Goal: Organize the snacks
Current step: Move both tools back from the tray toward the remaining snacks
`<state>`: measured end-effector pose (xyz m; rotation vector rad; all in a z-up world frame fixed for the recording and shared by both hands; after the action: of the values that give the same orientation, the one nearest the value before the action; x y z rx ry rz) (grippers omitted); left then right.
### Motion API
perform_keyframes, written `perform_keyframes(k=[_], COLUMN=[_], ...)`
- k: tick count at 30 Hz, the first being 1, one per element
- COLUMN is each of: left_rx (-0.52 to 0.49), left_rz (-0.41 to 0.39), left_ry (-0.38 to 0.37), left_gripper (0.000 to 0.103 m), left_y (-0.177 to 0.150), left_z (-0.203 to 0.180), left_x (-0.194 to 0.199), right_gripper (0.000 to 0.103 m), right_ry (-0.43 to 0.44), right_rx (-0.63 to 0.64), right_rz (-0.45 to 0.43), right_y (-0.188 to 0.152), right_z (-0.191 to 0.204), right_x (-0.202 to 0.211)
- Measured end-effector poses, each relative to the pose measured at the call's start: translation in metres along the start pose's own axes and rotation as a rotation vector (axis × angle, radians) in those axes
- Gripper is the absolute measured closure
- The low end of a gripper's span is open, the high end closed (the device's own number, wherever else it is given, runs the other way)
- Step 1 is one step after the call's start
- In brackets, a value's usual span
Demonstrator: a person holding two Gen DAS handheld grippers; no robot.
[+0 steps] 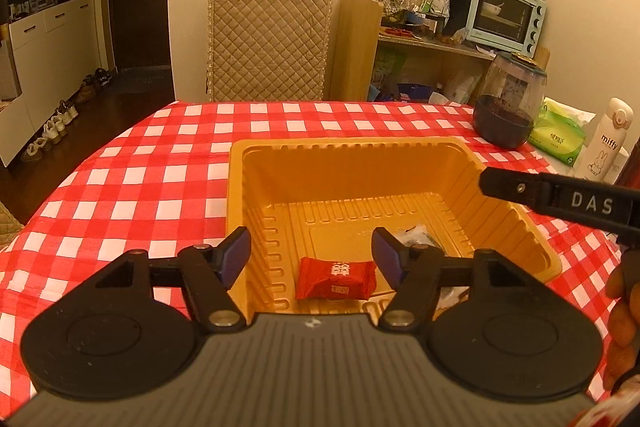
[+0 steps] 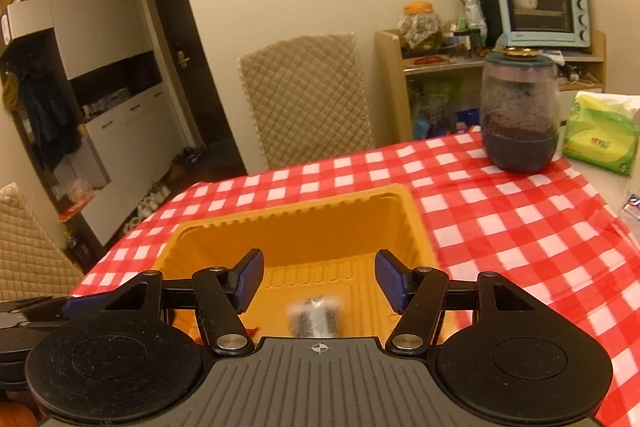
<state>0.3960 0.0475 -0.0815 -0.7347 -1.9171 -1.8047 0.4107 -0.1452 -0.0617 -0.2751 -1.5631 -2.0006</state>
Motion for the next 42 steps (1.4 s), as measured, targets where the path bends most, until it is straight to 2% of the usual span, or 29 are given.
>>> perform_keyframes(k=[11,18,23,32,42], left_rx=[-0.024,-0.027,-0.018,-0.002,0.031], left_rz=[-0.027,-0.037,-0.037,-0.023,0.026], left_ry=[-0.018,-0.02,-0.017,-0.005,0.003], left_gripper=[0.039,0.037,0.037,0.036,0.036], left_y=[-0.004,-0.027,-0.053,-0.103,-0.162], left_z=[-0.02,-0.03,-0.034,-0.037,-0.035], left_x=[0.036,0.078,0.11,0.154,0.177], right_gripper=[0.041,0.041,0.041,0.041,0.041], right_ry=[-0.036,-0.037,-0.066,-0.113,-0.169], right_rx=[0.014,0.023,0.051,0.015,0.0], right_rz=[-0.051,-0.062,-0.068,-0.041,0.055], right_y=[0.0,-0.02,-0.043,-0.093,-0.158], right_z=[-0.002,0.001,-0.002,-0.015,-0.036], right_x=[0.047,0.096,0.134,0.188,0.224])
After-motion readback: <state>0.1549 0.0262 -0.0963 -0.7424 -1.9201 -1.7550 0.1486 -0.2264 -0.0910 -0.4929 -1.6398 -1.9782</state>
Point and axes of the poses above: each gripper's, at about its wrist camera, not at the fingertips, and x roughly against the way its jaws point, z to its left, y to its top, the point moved 4 cm from there along -x, roughly the way its jaws point, and after that the axes turned 1 degree about z, right-handed, at the moved point
